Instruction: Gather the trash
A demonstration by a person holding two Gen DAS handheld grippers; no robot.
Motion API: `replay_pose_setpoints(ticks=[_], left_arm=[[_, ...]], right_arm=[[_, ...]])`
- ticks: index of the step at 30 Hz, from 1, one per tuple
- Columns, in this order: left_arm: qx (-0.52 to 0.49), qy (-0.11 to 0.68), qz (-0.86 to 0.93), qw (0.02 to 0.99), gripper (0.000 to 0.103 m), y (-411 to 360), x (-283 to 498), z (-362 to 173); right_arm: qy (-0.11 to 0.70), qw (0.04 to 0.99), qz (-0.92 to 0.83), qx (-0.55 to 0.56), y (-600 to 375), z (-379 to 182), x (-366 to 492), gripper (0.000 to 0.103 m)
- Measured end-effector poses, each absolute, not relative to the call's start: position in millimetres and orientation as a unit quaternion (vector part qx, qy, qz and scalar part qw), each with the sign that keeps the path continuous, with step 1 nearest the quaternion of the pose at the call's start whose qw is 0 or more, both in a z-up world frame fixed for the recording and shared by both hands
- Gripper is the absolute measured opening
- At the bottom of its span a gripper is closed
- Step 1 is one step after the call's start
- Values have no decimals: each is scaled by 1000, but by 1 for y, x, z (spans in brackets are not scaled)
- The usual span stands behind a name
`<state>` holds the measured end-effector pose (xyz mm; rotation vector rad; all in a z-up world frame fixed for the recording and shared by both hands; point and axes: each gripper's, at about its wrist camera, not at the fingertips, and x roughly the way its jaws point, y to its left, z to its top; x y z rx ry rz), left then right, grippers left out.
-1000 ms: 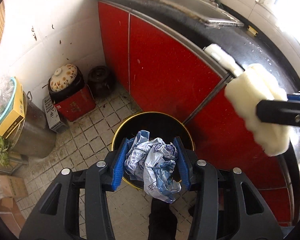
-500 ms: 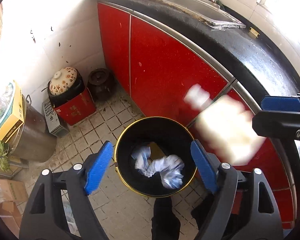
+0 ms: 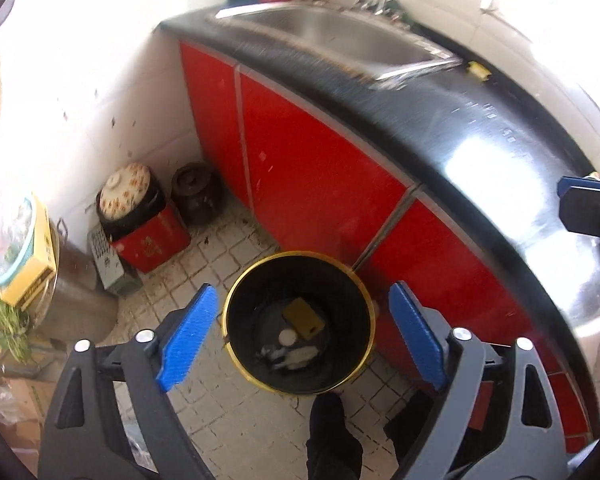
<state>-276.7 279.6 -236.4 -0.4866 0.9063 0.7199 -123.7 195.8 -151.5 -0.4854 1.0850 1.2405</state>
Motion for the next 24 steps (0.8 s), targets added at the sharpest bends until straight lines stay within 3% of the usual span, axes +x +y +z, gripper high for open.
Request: replay_pose_setpoints(ticks=[2, 13, 24], left_arm=[[-215, 417, 319, 823, 92, 269, -259, -218], [-95, 412, 115, 899, 95, 151, -84, -134], [-35, 416, 3, 909, 95, 62, 0, -111]], right_arm=[[469, 683, 524, -196, 166, -135, -102, 81], [427, 843, 309, -105, -41, -61, 14, 86], [436, 876, 205, -21, -164, -59, 54, 86]])
